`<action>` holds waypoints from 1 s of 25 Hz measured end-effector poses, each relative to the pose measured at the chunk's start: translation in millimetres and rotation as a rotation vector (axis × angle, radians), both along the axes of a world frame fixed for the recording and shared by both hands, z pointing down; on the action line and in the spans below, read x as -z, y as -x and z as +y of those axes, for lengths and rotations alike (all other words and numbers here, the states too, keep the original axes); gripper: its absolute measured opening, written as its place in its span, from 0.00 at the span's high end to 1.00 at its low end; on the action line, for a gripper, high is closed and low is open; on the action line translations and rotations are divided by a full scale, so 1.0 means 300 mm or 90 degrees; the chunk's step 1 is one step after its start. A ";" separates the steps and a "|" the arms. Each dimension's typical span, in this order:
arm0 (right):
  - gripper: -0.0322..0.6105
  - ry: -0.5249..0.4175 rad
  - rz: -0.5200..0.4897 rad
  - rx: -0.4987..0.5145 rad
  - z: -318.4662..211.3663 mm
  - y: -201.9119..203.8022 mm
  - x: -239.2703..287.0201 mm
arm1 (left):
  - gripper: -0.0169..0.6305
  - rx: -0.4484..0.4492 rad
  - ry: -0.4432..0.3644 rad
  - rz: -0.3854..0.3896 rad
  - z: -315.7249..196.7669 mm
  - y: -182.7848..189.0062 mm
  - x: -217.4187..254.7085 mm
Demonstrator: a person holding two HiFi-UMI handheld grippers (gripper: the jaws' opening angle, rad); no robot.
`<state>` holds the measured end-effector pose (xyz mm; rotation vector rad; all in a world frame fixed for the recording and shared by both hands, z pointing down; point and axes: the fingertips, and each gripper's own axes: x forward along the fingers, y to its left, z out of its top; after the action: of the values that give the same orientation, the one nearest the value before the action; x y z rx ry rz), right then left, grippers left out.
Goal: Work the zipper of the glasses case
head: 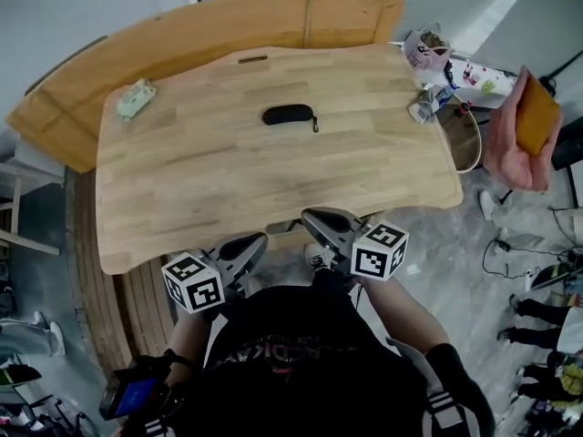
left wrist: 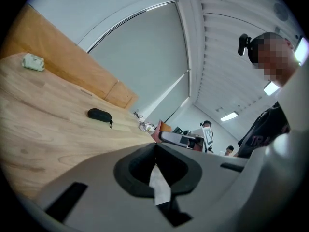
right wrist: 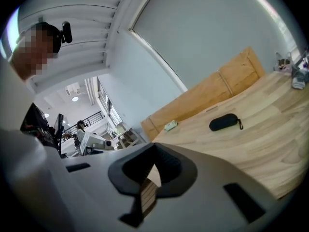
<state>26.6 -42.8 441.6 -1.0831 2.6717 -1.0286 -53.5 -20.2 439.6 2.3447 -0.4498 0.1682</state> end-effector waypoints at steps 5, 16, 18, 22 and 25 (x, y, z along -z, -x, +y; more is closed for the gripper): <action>0.93 0.019 0.006 0.005 0.111 0.084 0.007 | 0.95 -0.035 0.009 0.001 0.033 0.009 0.010; 0.93 0.028 -0.040 -0.027 0.213 0.192 0.007 | 0.95 -0.072 0.007 -0.008 0.087 0.053 -0.002; 0.93 0.029 -0.046 -0.028 0.219 0.197 0.005 | 0.95 -0.071 0.007 -0.006 0.095 0.059 -0.003; 0.93 0.028 -0.047 -0.024 0.223 0.211 0.007 | 0.95 -0.066 0.004 -0.004 0.101 0.075 0.000; 0.93 0.024 -0.042 -0.016 0.225 0.231 0.007 | 0.95 -0.063 0.003 -0.004 0.104 0.090 -0.001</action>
<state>-42.7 24.7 439.4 -1.0661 2.5905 -1.0956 -80.3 10.9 439.9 2.3633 -0.3360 0.2234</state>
